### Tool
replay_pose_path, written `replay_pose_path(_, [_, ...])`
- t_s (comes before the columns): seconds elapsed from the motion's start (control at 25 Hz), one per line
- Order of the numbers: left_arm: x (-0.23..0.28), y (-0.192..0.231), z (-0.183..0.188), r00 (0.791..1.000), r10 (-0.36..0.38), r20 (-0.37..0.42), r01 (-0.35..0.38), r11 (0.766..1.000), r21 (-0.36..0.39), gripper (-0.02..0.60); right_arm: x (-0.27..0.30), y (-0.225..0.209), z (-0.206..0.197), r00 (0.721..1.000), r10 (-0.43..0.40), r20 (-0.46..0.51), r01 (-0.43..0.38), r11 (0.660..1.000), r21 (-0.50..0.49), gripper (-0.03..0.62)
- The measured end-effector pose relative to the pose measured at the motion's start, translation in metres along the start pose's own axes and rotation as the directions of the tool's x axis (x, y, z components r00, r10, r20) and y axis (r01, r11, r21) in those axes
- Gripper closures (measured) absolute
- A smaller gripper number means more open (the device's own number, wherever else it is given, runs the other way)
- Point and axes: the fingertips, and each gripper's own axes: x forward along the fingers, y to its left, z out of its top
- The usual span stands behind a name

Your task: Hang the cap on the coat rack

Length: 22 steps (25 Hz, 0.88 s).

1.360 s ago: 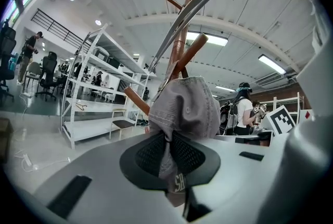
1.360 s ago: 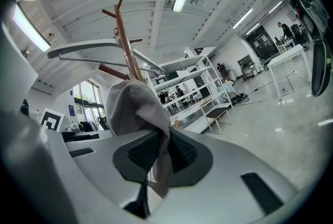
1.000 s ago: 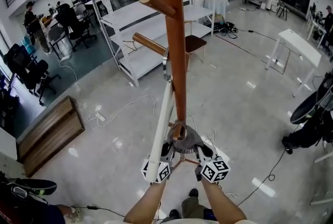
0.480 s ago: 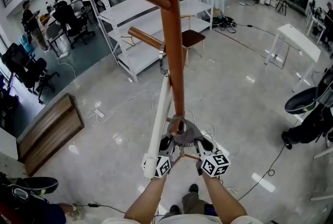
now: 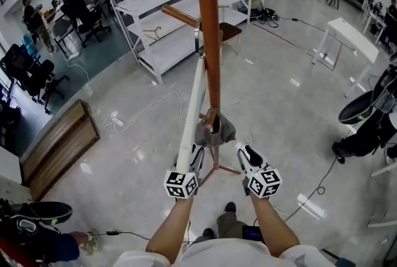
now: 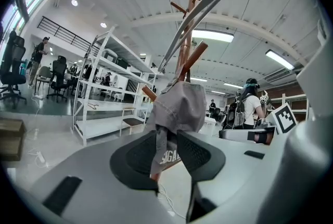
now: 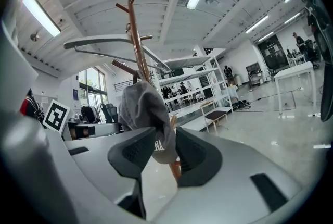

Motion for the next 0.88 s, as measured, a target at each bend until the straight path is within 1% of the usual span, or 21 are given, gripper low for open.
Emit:
replay_pose_path(0.16, [-0.045, -0.017, 0.005, 1.000, -0.011, 0.005, 0.011, 1.000, 0.006, 0.456, -0.047, 0.016, 0.006, 0.999, -0.032, 0.009, 0.032, 0.999, -0.020, 0.476])
replay_pose_path(0.32, [-0.098, -0.033, 0.006, 0.999, -0.047, 0.023, 0.047, 0.999, 0.009, 0.460, -0.092, 0.050, 0.010, 0.998, -0.050, 0.048, 0.053, 0.997, -0.049, 0.477])
replay_pose_path(0.52, [-0.164, -0.063, 0.020, 0.992, -0.100, 0.073, 0.100, 0.995, 0.010, 0.498, -0.155, 0.098, 0.027, 0.992, -0.058, 0.109, 0.069, 0.993, -0.101, 0.512])
replay_pose_path(0.72, [-0.222, -0.096, 0.021, 0.981, -0.149, 0.120, 0.147, 0.989, 0.027, 0.529, -0.218, 0.146, 0.021, 0.990, -0.045, 0.132, 0.066, 0.985, -0.160, 0.536])
replay_pose_path(0.88, [-0.250, -0.113, 0.026, 0.977, -0.158, 0.141, 0.156, 0.987, 0.023, 0.549, -0.252, 0.175, 0.018, 0.989, -0.049, 0.140, 0.075, 0.978, -0.193, 0.549])
